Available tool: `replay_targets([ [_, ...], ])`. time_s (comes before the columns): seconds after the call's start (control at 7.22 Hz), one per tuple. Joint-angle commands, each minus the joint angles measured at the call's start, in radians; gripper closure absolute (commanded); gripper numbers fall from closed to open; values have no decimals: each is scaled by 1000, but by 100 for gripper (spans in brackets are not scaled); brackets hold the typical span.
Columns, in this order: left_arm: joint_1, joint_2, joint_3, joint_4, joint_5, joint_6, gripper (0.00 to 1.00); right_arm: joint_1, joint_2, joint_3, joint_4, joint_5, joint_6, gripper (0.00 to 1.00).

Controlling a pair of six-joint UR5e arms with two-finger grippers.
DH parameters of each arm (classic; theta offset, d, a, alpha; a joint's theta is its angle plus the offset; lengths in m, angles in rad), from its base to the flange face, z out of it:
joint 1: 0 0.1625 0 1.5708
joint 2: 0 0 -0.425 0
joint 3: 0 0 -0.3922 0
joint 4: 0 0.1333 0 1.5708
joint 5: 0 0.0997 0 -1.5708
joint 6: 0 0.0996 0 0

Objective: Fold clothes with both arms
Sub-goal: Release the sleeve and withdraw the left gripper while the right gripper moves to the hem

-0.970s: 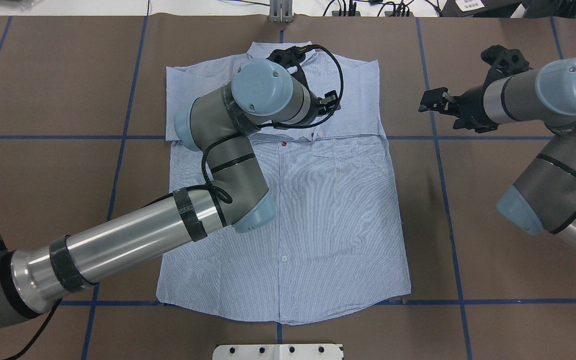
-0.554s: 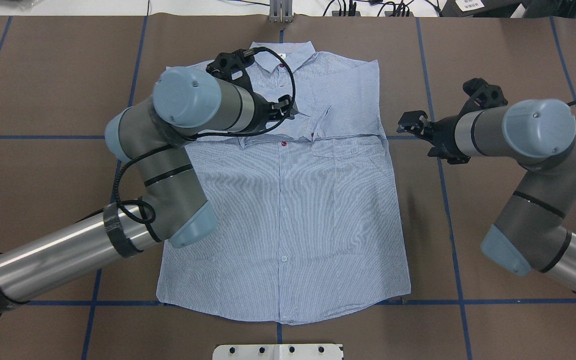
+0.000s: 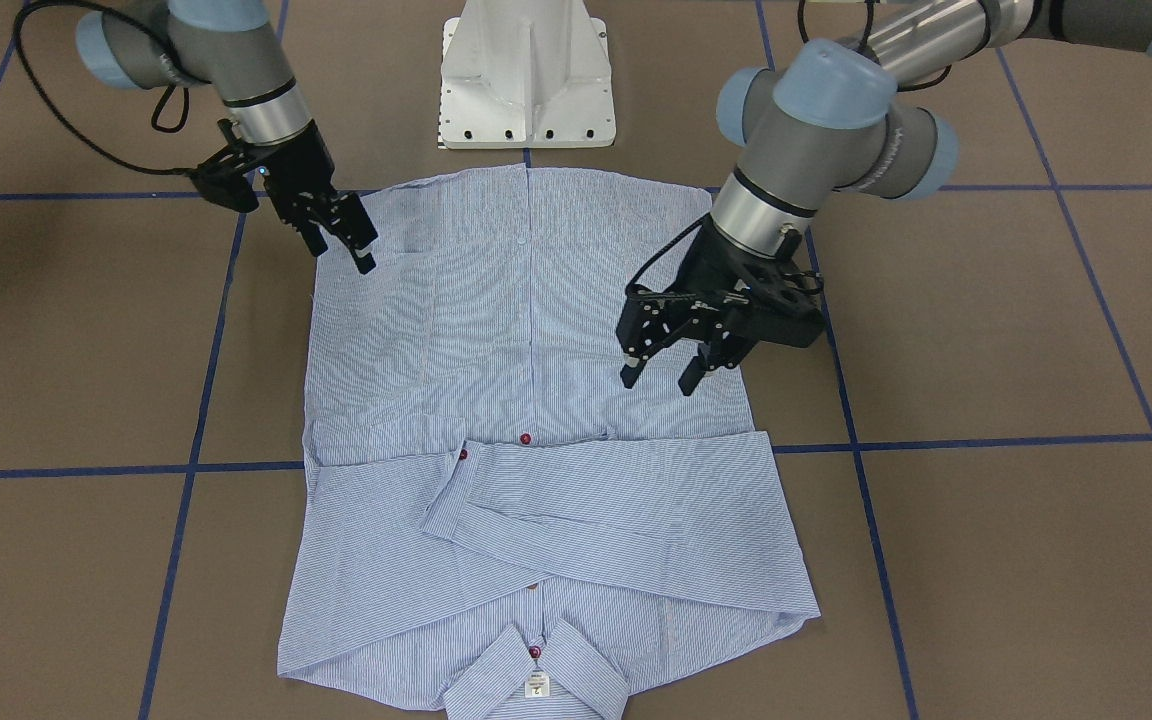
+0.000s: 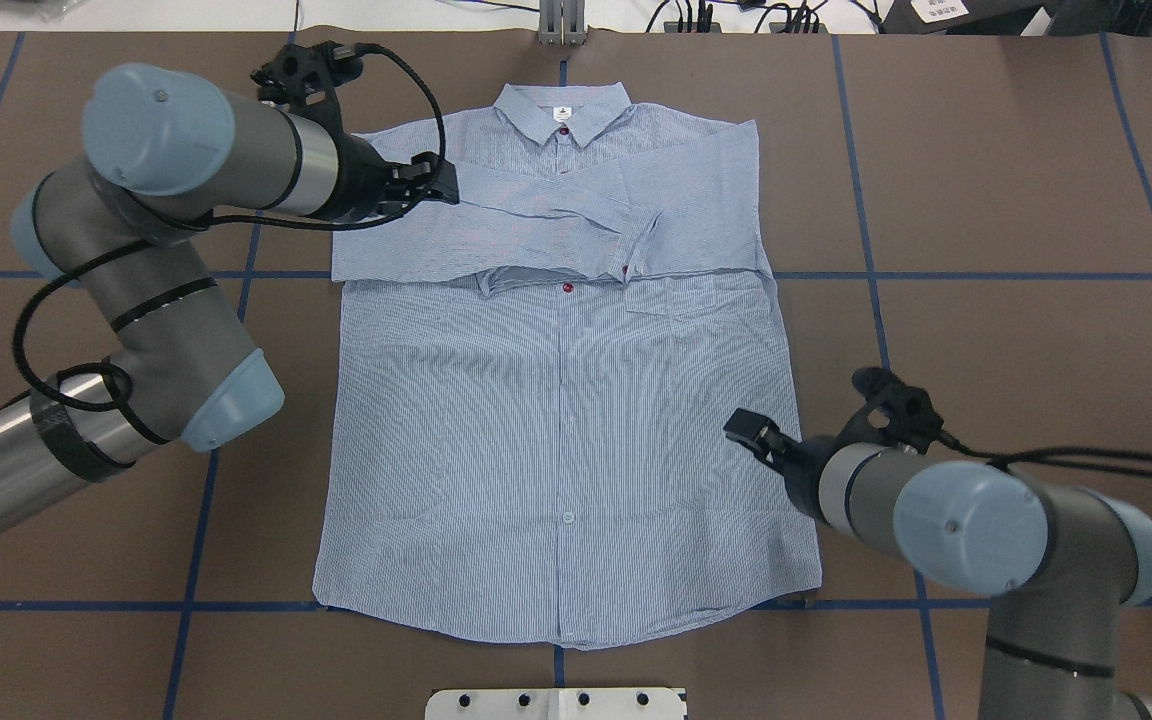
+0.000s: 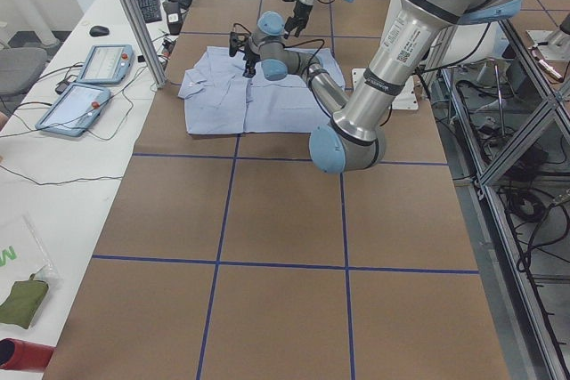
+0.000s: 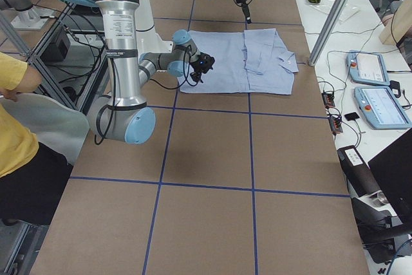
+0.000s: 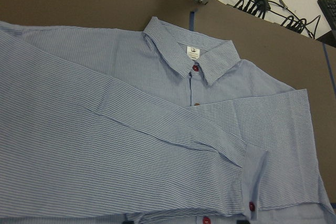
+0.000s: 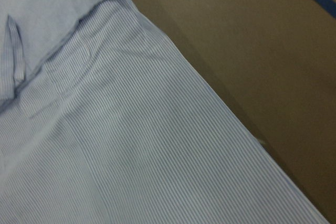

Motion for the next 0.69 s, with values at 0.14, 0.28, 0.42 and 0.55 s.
replay_targets([
  [0.14,-40,51,-4,-13,-43,66,27,-186,-66,15,-59,-103,162,6],
  [0.28,-40,52,-8,-13,-43,60,27,-192,-84,32,-59,-97,163,12],
  [0.42,-40,58,-14,-13,-43,59,24,-192,-95,50,-60,-93,163,15],
  [0.55,-40,58,-16,-13,-43,57,23,-189,-115,57,-60,-93,163,16],
])
